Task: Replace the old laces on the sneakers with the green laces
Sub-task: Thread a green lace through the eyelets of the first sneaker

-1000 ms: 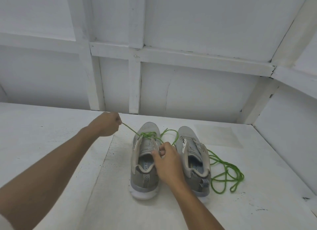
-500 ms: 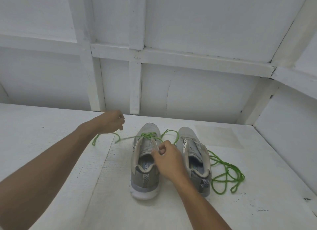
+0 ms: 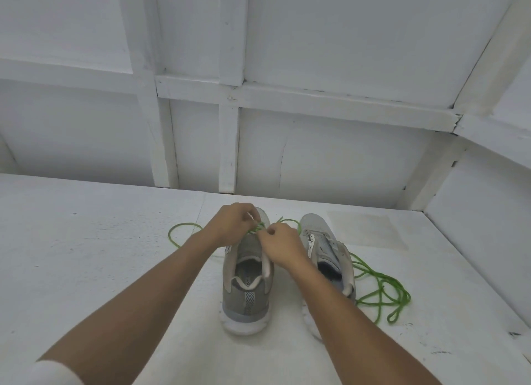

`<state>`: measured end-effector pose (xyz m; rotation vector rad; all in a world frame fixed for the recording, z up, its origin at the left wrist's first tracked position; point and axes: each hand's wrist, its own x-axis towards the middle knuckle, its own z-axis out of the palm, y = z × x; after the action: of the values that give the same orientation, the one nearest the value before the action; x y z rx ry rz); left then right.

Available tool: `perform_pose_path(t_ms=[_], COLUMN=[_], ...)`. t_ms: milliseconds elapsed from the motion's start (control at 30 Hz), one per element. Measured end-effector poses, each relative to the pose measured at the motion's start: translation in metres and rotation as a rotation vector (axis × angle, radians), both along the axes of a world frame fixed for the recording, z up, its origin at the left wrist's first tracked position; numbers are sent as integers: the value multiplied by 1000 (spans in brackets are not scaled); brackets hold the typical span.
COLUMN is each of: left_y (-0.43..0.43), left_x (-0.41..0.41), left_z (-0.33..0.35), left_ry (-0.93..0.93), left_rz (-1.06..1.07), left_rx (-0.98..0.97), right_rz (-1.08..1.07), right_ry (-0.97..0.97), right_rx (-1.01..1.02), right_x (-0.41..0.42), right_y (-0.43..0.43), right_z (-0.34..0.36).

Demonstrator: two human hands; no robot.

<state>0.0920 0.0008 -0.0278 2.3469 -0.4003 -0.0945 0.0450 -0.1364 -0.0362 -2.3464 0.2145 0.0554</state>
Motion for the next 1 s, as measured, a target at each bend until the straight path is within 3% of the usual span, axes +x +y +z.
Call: perform_pose_path(t_ms=[300, 467, 1000], left_y=[2, 0, -2], left_x=[2, 2, 2], left_z=[-8, -9, -12], left_ry=[8, -18, -24], left_rz=[-18, -28, 52], left_rx=[78, 121, 44], right_rz=[-231, -300, -338], right_ry=[238, 249, 250], right_rx=[474, 694, 810], right_x=[11, 9, 15], right_y=[-6, -9, -13], right_z=[-15, -21, -33])
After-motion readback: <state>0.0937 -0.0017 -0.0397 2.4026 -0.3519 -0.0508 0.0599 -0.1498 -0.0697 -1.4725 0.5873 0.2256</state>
